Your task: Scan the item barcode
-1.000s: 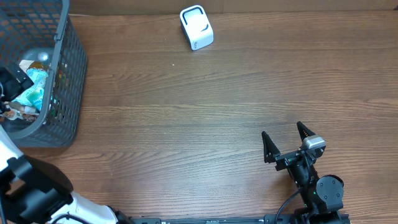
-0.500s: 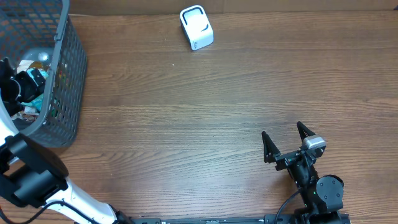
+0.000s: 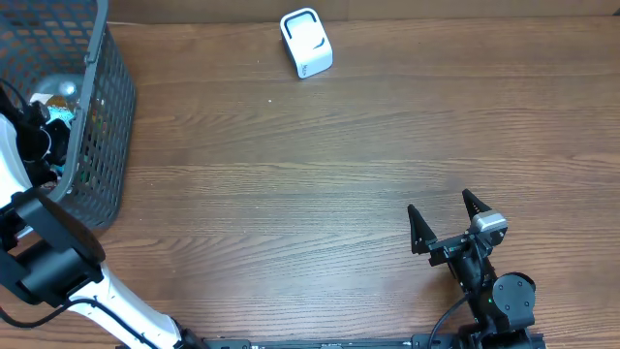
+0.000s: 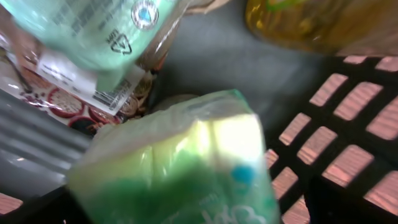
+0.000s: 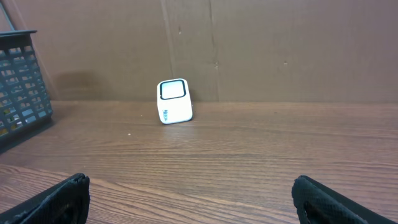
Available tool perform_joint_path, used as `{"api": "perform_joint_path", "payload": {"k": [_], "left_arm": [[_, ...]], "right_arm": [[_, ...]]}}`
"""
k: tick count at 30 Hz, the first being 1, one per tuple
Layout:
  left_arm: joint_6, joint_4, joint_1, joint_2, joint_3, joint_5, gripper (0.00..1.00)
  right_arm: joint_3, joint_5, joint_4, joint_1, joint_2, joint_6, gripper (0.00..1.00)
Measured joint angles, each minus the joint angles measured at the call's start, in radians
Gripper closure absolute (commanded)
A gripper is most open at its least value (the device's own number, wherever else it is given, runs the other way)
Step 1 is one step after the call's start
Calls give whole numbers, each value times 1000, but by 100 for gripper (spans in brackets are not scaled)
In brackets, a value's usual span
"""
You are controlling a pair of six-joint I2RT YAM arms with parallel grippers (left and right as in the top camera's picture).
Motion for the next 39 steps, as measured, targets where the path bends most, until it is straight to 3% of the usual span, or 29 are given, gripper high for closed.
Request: {"api": "perform_joint_path", "payload": {"k": [3, 6, 16, 31, 39], "left_arm": [[0, -10, 0, 25, 0, -8, 0], [0, -16, 0, 45, -2, -26, 6], [7, -11, -2, 55, -7, -45, 52], [-38, -18, -1, 31, 101, -53, 66], [-150, -1, -9, -190, 317, -53, 71]], "right_arm": [[0, 0, 0, 0, 0, 0, 0], [0, 0, 0, 0, 0, 0, 0], [0, 0, 0, 0, 0, 0, 0], [0, 0, 0, 0, 0, 1, 0], [0, 0, 0, 0, 0, 0, 0]]}}
